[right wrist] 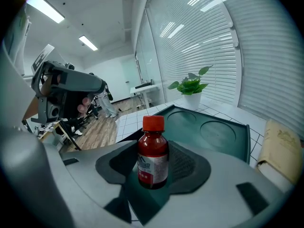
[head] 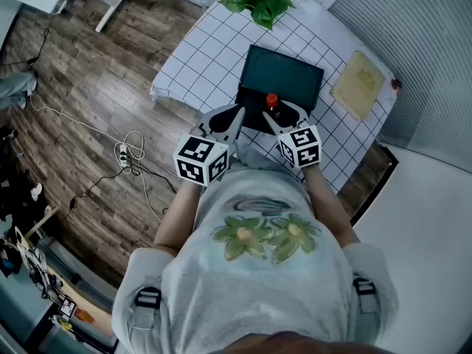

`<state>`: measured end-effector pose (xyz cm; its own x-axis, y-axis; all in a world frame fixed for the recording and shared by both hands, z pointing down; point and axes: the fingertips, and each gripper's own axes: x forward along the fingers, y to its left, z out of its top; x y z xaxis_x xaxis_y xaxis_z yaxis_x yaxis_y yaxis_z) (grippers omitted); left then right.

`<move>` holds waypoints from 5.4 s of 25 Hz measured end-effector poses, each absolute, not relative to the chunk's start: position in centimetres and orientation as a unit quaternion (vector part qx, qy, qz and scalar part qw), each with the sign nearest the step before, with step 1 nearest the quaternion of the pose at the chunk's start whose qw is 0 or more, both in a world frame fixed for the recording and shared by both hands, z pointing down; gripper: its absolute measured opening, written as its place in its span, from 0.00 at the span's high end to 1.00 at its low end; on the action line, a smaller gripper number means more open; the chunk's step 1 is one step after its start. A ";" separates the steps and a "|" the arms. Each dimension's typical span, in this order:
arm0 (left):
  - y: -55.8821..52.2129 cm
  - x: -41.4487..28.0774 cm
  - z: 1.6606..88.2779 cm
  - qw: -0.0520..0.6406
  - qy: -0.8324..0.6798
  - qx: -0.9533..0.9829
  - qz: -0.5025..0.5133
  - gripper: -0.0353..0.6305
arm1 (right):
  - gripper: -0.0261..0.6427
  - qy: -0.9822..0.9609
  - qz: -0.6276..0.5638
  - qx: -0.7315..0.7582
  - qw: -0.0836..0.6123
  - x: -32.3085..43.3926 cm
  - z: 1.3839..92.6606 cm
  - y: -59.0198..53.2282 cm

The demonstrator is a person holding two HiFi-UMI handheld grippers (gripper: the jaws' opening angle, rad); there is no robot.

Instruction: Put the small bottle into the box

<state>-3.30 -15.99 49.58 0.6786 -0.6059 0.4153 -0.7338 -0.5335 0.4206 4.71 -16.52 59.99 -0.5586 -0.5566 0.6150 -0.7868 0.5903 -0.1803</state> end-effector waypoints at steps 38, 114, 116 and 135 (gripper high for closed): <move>-15.6 -3.3 49.9 0.293 -0.394 0.864 0.114 0.94 | 0.66 -0.851 0.219 0.371 0.301 4.8 63.2 -15.8; -14.2 -3.5 49.5 0.280 -0.382 0.873 0.116 0.94 | 0.66 -0.837 0.172 0.364 0.370 6.0 63.5 -12.7; -14.1 -3.5 49.5 0.280 -0.381 0.873 0.117 0.94 | 0.66 -0.836 0.172 0.366 0.369 6.1 63.5 -12.6; -13.0 -3.7 49.3 0.279 -0.379 0.874 0.123 0.94 | 0.66 -0.833 0.166 0.375 0.371 6.3 63.4 -11.9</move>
<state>-3.71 -12.99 49.30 0.6827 -0.5939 0.4256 -0.7307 -0.5569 0.3949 6.29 -11.92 63.37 -0.4428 -0.5015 0.7432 -0.7483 0.6634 0.0018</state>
